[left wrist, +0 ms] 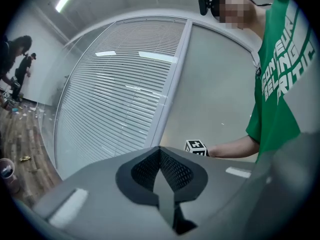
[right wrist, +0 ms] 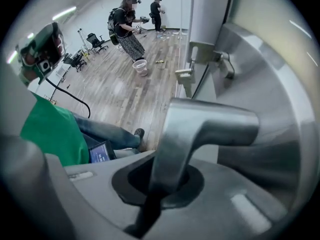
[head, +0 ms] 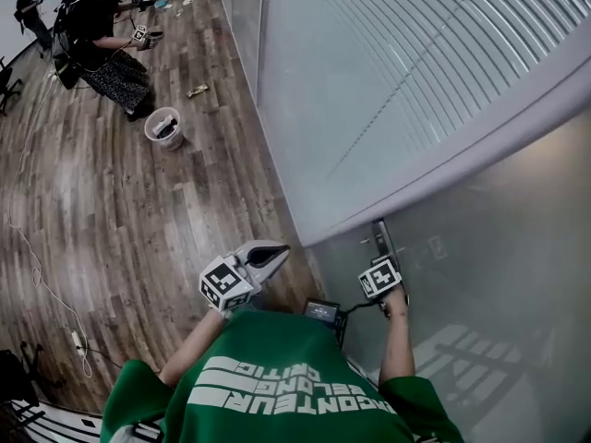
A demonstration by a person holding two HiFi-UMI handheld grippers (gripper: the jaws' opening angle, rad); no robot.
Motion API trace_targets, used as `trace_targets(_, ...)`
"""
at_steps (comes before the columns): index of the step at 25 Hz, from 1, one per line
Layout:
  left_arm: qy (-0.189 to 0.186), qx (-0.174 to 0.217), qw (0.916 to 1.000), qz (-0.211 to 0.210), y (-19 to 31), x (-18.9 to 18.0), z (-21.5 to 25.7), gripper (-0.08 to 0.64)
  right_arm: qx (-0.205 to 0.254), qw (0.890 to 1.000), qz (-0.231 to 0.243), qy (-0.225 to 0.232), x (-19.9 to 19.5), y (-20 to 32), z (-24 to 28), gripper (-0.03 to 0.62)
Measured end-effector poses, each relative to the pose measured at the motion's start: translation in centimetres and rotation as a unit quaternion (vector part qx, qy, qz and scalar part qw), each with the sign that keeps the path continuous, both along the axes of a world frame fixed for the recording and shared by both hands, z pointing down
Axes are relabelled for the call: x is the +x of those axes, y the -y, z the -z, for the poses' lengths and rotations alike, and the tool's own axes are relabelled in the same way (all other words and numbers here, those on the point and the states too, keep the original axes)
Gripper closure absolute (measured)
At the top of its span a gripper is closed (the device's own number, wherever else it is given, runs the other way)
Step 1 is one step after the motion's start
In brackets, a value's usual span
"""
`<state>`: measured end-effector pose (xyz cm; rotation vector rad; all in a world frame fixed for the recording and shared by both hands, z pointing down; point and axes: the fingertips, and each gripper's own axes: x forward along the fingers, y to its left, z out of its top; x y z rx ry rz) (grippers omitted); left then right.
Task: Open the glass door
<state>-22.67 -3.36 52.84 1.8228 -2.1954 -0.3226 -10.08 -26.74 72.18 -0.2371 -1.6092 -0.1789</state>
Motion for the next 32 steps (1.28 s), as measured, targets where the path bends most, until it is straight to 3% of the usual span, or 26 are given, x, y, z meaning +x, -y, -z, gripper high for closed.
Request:
trace_targets(13, -0.015, 0.021, 0.9987, -0.045, 0.9, -1.2, -0.5, 0.546, -0.009, 1.0, 0.003, 0.007, 0.2, 0.7, -0.9, 0.6)
trace_targets(20, -0.033, 0.03, 0.9967, -0.068, -1.1, -2.1, -0.5, 0.546, 0.006, 1.0, 0.008, 0.017, 0.2, 0.7, 0.1, 0.6)
trace_targets(32, -0.029, 0.03, 0.9958, -0.081, -2.3, -3.8, -1.2, 0.546, 0.005, 0.997, 0.013, 0.07, -0.4, 0.9, -1.0, 0.6)
